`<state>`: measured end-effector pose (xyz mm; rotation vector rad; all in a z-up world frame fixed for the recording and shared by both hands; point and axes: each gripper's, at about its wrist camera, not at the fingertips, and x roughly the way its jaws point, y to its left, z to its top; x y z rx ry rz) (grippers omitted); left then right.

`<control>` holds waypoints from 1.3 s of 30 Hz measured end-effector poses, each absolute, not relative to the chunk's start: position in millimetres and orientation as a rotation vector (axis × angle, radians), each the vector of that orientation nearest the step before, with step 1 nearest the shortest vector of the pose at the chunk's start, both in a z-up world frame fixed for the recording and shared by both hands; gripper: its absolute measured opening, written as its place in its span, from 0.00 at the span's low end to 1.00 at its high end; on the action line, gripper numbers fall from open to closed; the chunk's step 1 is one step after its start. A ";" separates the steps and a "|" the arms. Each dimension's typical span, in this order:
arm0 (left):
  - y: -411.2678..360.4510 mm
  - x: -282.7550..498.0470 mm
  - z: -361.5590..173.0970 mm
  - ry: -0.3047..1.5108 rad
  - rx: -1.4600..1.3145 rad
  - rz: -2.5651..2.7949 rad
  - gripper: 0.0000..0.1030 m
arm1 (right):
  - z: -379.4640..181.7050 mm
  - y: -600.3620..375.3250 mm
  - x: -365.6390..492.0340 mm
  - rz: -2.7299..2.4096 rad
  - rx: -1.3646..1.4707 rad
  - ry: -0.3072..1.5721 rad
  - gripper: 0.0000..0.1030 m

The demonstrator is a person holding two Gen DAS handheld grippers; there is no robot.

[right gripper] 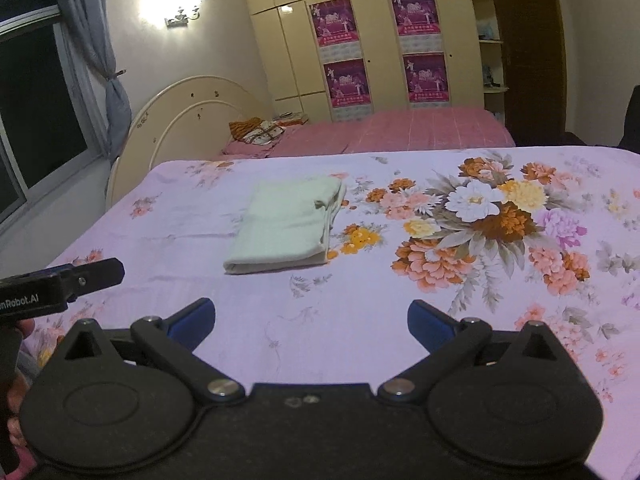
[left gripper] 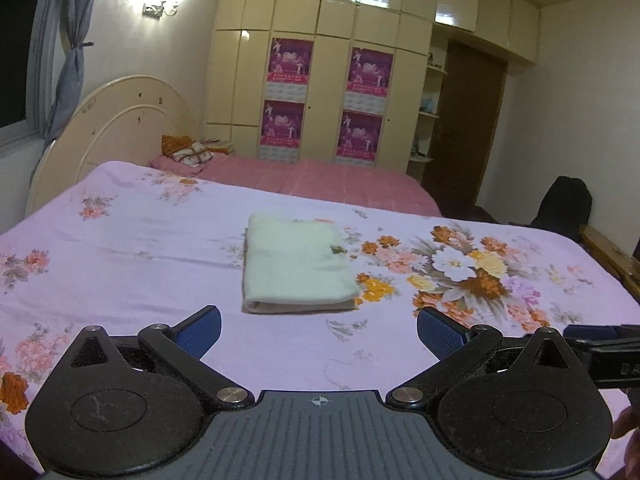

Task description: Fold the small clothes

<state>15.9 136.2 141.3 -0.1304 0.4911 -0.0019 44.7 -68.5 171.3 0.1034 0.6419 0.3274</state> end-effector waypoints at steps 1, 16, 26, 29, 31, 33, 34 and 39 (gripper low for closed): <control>136.2 11.7 142.5 0.487 -0.131 -0.004 1.00 | 172.8 -68.4 41.3 0.329 0.099 0.637 0.99; 131.4 -2.3 151.1 0.472 -0.128 0.000 1.00 | 186.3 -56.9 28.4 0.356 0.053 0.580 0.99; 129.9 -3.9 151.8 0.462 -0.131 -0.013 1.00 | 190.4 -56.5 24.7 0.350 0.037 0.566 0.99; 129.6 -5.3 152.4 0.459 -0.130 -0.013 1.00 | 190.5 -57.1 24.6 0.348 0.033 0.566 0.99; 129.1 -5.3 152.4 0.460 -0.130 -0.013 1.00 | 190.5 -57.0 24.4 0.349 0.036 0.566 0.99; 129.1 -4.6 152.3 0.460 -0.128 -0.011 1.00 | 190.3 -56.6 24.2 0.349 0.035 0.567 0.99; 129.2 -4.4 152.0 0.461 -0.128 -0.010 1.00 | 189.9 -56.9 24.4 0.349 0.035 0.566 0.99; 129.8 -4.4 151.9 0.463 -0.128 -0.011 1.00 | 189.0 -57.6 24.2 0.349 0.037 0.570 0.99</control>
